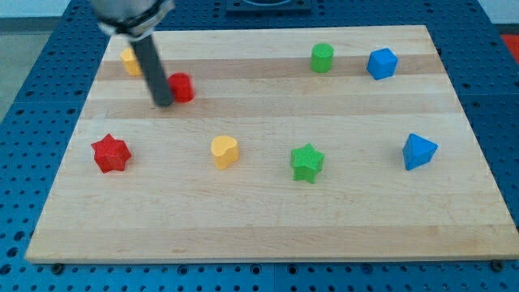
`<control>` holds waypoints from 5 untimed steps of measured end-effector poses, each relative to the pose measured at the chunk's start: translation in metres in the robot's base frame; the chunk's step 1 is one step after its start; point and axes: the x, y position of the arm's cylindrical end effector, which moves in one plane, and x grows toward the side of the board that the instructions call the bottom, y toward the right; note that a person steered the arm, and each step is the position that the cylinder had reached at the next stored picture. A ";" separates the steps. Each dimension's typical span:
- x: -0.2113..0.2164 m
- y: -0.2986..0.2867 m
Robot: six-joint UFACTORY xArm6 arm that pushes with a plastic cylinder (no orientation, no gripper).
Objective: Place the red circle in between the yellow hexagon and green circle
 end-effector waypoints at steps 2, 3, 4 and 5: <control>-0.025 0.061; -0.028 0.082; -0.029 0.089; -0.026 0.063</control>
